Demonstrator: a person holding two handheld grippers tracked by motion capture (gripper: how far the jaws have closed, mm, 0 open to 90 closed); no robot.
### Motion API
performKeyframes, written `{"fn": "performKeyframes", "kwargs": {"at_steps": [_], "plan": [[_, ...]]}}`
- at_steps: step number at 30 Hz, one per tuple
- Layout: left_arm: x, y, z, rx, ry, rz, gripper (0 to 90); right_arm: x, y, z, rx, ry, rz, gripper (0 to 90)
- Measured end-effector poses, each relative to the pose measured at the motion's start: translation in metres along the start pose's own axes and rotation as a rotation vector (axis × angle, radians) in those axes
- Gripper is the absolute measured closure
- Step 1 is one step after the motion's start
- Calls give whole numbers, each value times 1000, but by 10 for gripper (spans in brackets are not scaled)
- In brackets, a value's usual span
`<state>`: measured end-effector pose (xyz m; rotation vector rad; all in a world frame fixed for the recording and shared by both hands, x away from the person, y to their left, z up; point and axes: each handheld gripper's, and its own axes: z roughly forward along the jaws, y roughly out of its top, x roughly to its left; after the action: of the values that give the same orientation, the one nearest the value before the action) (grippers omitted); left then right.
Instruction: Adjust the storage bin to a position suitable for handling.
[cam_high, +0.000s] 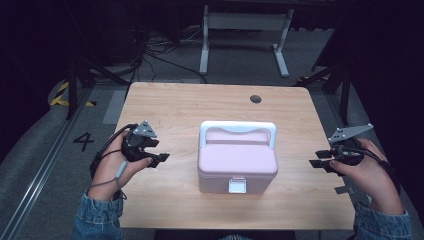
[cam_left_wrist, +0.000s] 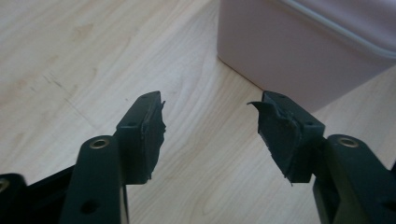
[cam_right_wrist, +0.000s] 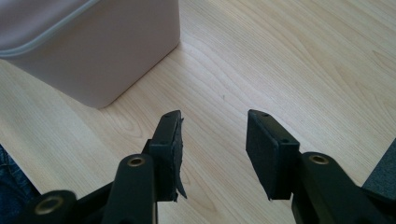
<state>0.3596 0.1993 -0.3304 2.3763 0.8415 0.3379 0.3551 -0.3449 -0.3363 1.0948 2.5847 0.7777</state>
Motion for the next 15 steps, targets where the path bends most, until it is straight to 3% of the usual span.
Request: {"fn": "performKeyframes", "kwargs": {"at_steps": [6, 8, 11, 15], "plan": [[-12, 20, -4, -57, -34, 35, 363, -1, -1, 3, -2, 2, -1, 555], [-13, 27, -1, -51, -26, 75, 318, 0, 0, 3, -6, -1, -3, 551], [-13, 38, 2, -87, -36, 115, 255, 3, 1, 3, -11, 1, -5, 547], [-13, 51, 6, -150, -59, 87, 234, 6, 1, 7, -7, -5, -29, 545]]}}
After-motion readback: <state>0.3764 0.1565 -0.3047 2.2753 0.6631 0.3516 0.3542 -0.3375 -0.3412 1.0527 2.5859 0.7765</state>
